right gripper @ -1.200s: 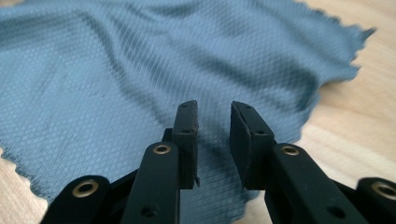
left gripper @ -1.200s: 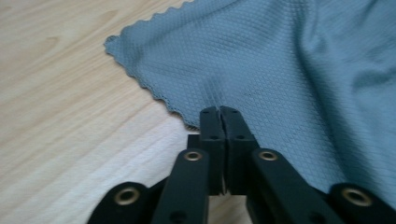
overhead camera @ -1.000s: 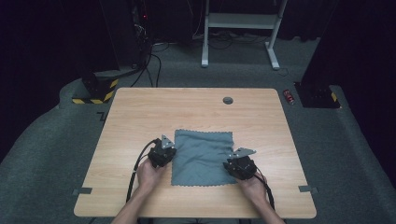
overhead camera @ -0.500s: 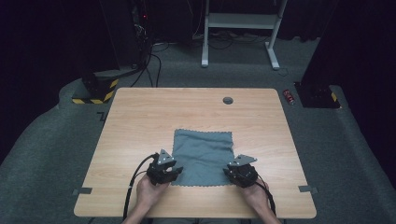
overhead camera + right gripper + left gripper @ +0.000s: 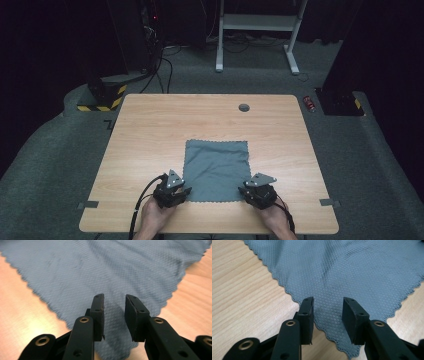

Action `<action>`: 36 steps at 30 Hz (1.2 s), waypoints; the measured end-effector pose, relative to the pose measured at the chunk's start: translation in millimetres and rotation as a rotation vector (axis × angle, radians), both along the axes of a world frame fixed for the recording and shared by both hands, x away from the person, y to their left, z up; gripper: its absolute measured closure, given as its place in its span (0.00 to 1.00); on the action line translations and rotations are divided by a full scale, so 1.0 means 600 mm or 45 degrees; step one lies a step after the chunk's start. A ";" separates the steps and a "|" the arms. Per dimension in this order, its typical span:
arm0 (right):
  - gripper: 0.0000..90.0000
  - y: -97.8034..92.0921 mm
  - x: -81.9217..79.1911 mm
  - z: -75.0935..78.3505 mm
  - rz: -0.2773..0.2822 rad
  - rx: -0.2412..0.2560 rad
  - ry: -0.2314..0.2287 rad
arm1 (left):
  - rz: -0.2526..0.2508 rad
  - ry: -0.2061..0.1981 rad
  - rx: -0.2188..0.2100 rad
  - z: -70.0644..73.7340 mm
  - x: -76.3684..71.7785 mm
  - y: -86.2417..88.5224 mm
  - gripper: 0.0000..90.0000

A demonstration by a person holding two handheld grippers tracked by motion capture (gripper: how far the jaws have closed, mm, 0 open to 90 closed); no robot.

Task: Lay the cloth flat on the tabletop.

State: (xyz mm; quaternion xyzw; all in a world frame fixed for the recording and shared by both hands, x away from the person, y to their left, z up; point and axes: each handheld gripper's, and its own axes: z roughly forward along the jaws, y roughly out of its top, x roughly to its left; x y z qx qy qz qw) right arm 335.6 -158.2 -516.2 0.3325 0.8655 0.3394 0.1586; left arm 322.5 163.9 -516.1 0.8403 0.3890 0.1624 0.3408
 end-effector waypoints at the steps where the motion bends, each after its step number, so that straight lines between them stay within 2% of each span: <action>1: 0.76 0.001 -0.003 0.000 0.008 0.002 0.005 | -0.001 0.001 -0.001 0.000 -0.001 0.002 0.69; 4: 0.71 0.006 -0.008 0.003 0.025 -0.018 0.017 | -0.008 0.014 0.018 0.003 0.000 0.005 0.68; 7: 0.69 0.011 0.004 0.010 0.006 0.009 -0.006 | 0.021 0.023 0.042 0.004 0.005 0.005 0.57; 9: 0.68 0.013 0.009 0.011 -0.003 0.016 -0.006 | 0.035 0.029 0.008 0.002 0.006 0.006 0.56; 11: 0.68 0.019 0.025 0.008 -0.023 0.011 0.002 | 0.035 -0.002 0.007 -0.001 0.003 0.010 0.54; 13: 0.68 0.022 0.027 0.001 -0.016 -0.002 0.014 | 0.034 0.005 -0.011 -0.003 0.001 0.012 0.53; 18: 0.68 0.016 0.019 0.000 -0.011 0.021 0.032 | 0.032 -0.025 -0.028 -0.007 -0.006 0.026 0.50; 19: 0.67 0.016 0.010 -0.001 -0.015 0.025 0.027 | 0.040 -0.034 -0.029 -0.008 -0.008 0.031 0.50; 22: 0.67 0.016 0.002 -0.002 0.000 0.028 0.019 | 0.052 -0.023 -0.031 -0.007 -0.010 0.035 0.50; 25: 0.66 0.015 -0.001 0.000 0.009 0.019 0.032 | 0.058 0.010 -0.052 -0.005 -0.009 0.040 0.50; 28: 0.63 0.018 0.005 0.004 -0.012 0.020 0.015 | 0.083 0.039 -0.102 -0.002 0.003 0.041 0.50; 29: 0.61 0.021 0.012 0.010 -0.029 0.070 -0.004 | 0.112 0.029 -0.160 0.001 0.016 0.040 0.49; 30: 0.61 0.021 0.012 0.010 -0.029 0.070 -0.004 | 0.112 0.029 -0.160 0.001 0.016 0.040 0.49; 31: 0.60 0.034 0.017 0.016 -0.025 0.086 -0.029 | 0.130 0.026 -0.176 0.003 0.024 0.037 0.49; 34: 0.61 0.053 0.024 0.015 -0.006 0.070 -0.048 | 0.148 -0.002 -0.169 0.005 0.052 0.020 0.48; 36: 0.61 0.070 0.031 0.010 0.008 0.056 -0.050 | 0.157 0.005 -0.134 0.001 0.074 0.008 0.48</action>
